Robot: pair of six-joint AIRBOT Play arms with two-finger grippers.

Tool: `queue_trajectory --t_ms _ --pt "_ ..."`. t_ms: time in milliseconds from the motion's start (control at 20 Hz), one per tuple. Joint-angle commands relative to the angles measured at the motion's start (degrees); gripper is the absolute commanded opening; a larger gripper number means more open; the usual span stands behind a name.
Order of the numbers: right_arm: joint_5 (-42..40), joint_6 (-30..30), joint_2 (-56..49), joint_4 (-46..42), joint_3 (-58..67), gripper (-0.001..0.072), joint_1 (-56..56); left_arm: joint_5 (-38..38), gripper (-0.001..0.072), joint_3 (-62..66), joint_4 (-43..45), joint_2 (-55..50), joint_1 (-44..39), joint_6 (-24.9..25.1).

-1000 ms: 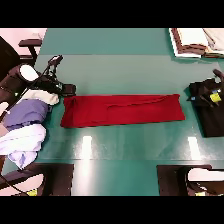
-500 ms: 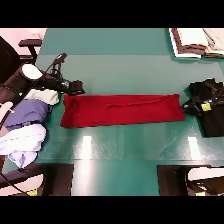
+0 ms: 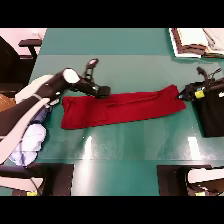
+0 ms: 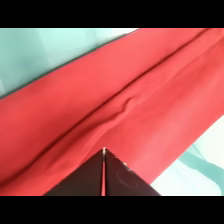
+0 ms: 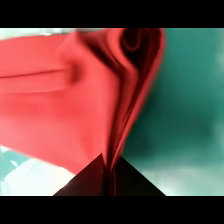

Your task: Fold the shirts.

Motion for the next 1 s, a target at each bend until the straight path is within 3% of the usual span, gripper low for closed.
queue_trajectory --t_ms 0,250,650,950 --pt "2.3 2.1 6.8 7.8 6.1 0.0015 2.8 -0.3 0.0023 8.3 -0.2 -8.9 -5.1 -0.2" --pt "2.9 6.2 11.9 11.1 14.4 0.0015 12.3 -1.3 0.0024 14.4 -0.5 -16.2 -7.5 -1.5" --pt "-0.5 8.5 12.0 11.1 19.8 0.0016 28.8 0.5 0.0024 14.4 -0.6 -17.1 -7.5 -1.5" --pt "-6.3 8.5 12.0 11.1 19.7 0.0016 36.6 -7.2 0.0024 14.4 4.2 -7.4 2.0 -1.7"
